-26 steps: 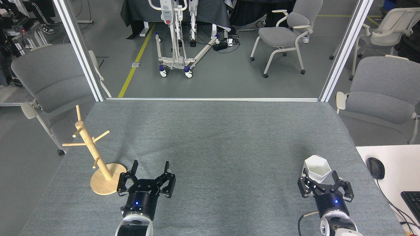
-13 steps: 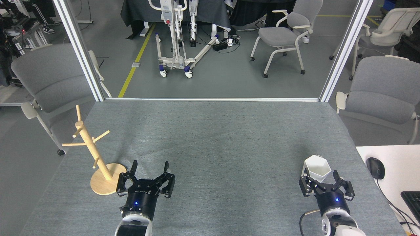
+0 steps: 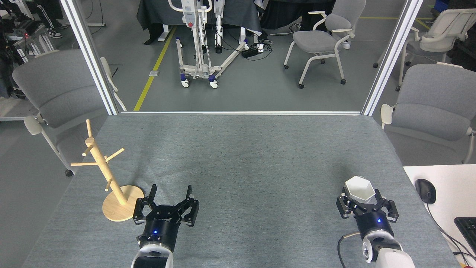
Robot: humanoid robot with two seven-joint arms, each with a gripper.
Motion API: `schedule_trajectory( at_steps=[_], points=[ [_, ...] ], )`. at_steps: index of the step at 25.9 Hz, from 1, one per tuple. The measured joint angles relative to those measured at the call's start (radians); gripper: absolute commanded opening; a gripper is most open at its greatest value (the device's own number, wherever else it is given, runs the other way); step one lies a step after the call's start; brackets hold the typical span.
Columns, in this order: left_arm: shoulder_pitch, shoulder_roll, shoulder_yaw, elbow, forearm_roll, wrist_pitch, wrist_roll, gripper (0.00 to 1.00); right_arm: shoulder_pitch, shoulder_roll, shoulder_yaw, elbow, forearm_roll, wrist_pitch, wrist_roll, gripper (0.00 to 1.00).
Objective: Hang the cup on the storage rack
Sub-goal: 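Close the right gripper on the white cup's rim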
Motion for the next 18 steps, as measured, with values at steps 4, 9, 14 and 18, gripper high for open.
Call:
schedule_trajectory(
  at_steps=[4, 9, 14, 18],
  points=[
    [-0.001, 0.000, 0.000, 0.004, 0.000, 0.000, 0.000, 1.00, -0.029, -0.001, 0.000, 0.037, 0.000, 0.000, 0.002, 0.99],
    [-0.001, 0.000, 0.000, 0.008, 0.000, 0.000, 0.000, 1.00, -0.056, -0.001, 0.000, 0.076, 0.001, 0.004, 0.007, 0.99],
    [-0.002, 0.000, 0.001, 0.017, 0.000, 0.000, 0.000, 1.00, -0.066, -0.001, 0.001, 0.092, 0.002, 0.004, 0.008, 0.99],
    [-0.004, 0.000, 0.001, 0.019, 0.000, 0.000, 0.000, 0.99, -0.071, -0.001, 0.006, 0.110, 0.005, 0.007, 0.007, 0.99]
  ],
)
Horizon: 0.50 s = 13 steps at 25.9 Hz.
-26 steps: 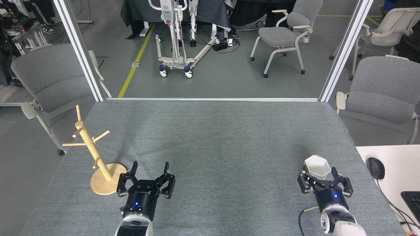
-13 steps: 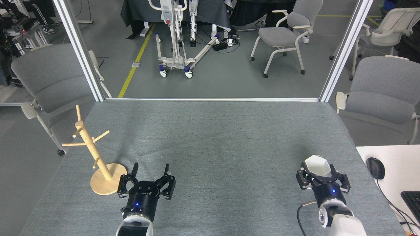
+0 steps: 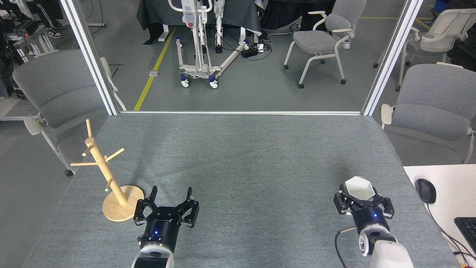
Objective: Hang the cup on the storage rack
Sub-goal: 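Close the right gripper on the white cup's rim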
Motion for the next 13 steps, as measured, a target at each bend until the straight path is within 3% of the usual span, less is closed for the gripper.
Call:
schedule_trajectory(
  at_steps=[4, 6, 9, 13],
  points=[
    [0.000, 0.000, 0.000, 0.000, 0.000, 0.000, 0.000, 1.00, -0.006, -0.004, 0.010, 0.009, 0.000, 0.002, -0.003, 0.96],
    [0.000, 0.000, 0.000, 0.000, 0.000, 0.000, 0.000, 1.00, -0.008, -0.007, 0.012, 0.010, 0.000, 0.002, -0.003, 0.84],
    [0.000, 0.000, 0.000, 0.000, 0.000, 0.000, 0.000, 1.00, -0.009, -0.011, 0.013, 0.010, -0.001, 0.003, -0.003, 0.47],
    [-0.002, 0.001, 0.000, 0.000, 0.000, 0.000, 0.000, 1.00, -0.008, -0.012, 0.014, 0.010, -0.002, 0.002, -0.008, 0.43]
  ],
)
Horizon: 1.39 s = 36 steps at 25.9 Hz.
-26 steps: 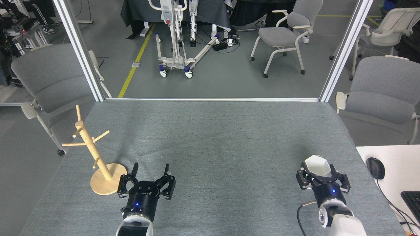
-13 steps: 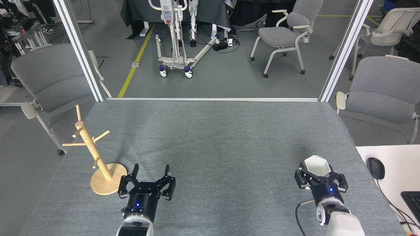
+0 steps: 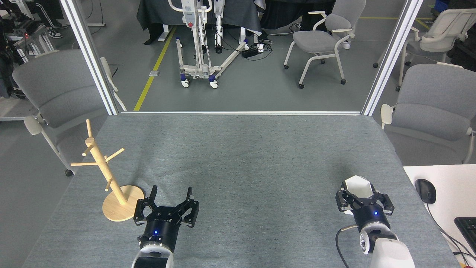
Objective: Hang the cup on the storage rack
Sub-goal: 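Close the right gripper on the white cup's rim, then lift the white cup and carry it toward the left gripper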
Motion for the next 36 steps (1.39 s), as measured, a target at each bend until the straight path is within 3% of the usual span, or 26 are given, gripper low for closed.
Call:
schedule_trajectory(
  at_steps=[7, 10, 15, 20, 22, 29, 36],
  points=[
    [-0.004, 0.001, 0.000, 0.001, 0.000, 0.001, 0.001, 1.00, 0.005, 0.001, 0.000, -0.014, -0.002, -0.010, 0.011, 0.47],
    [-0.005, 0.000, 0.000, 0.004, 0.001, 0.001, 0.001, 1.00, 0.004, -0.014, 0.000, -0.067, -0.021, -0.012, 0.029, 0.46],
    [-0.005, -0.004, 0.000, 0.001, 0.001, 0.004, 0.001, 1.00, 0.004, -0.051, 0.000, -0.262, -0.135, 0.000, 0.213, 0.45],
    [-0.005, -0.008, 0.001, -0.004, 0.002, 0.005, -0.001, 1.00, 0.018, -0.071, 0.017, -0.493, -0.232, 0.003, 0.384, 0.29],
    [-0.005, -0.008, 0.001, -0.007, 0.002, 0.002, -0.002, 1.00, 0.022, -0.071, 0.045, -0.572, -0.252, 0.025, 0.411, 0.29],
    [0.004, 0.001, 0.000, -0.039, 0.002, -0.064, 0.021, 0.99, -0.012, -0.067, 0.253, -0.781, -0.267, 0.327, 0.527, 0.32],
    [0.043, 0.020, -0.072, -0.082, -0.076, -0.134, 0.081, 0.99, -0.102, -0.061, 0.583, -0.844, -0.256, 0.728, 0.575, 0.32]
  ],
)
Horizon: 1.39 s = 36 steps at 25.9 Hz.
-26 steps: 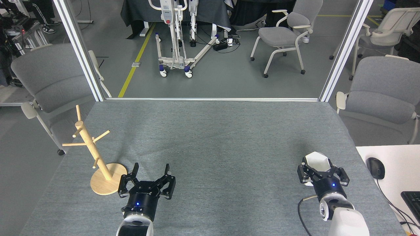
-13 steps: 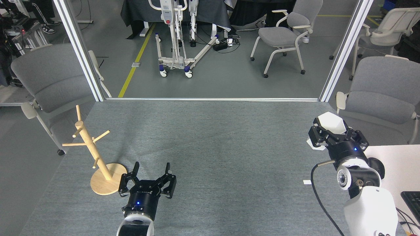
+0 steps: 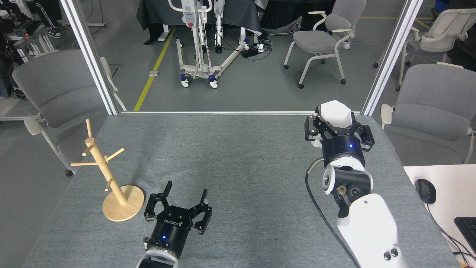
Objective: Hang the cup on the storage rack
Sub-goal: 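Lift the white cup and carry it toward the left gripper, then grasp the white cup with the left gripper from the right gripper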
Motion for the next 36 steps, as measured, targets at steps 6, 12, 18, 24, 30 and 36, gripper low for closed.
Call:
schedule_trajectory(
  at_steps=[6, 12, 18, 24, 30, 36],
  points=[
    [-0.030, -0.001, -0.109, 0.021, -0.099, -0.006, 0.008, 0.99, -0.050, 0.048, 0.282, -0.002, 0.060, 0.297, 0.088, 0.33],
    [-0.157, -0.002, -0.181, 0.106, -0.112, -0.021, -0.007, 0.99, -0.053, 0.122, 0.398, 0.012, 0.184, 0.418, 0.199, 0.33],
    [-0.258, -0.005, -0.196, 0.148, -0.110, -0.164, -0.053, 0.99, -0.049, 0.163, 0.419, 0.030, 0.206, 0.426, 0.243, 0.36],
    [-0.291, -0.028, -0.198, 0.165, -0.106, -0.269, -0.077, 0.99, -0.056, 0.175, 0.426, 0.038, 0.208, 0.419, 0.282, 0.36],
    [-0.325, -0.042, -0.210, 0.253, -0.102, -0.315, -0.080, 0.99, -0.058, 0.188, 0.426, 0.039, 0.209, 0.419, 0.289, 0.36],
    [-0.383, -0.045, -0.212, 0.311, -0.082, -0.330, -0.085, 0.99, -0.058, 0.198, 0.426, 0.039, 0.211, 0.421, 0.289, 0.35]
  ],
)
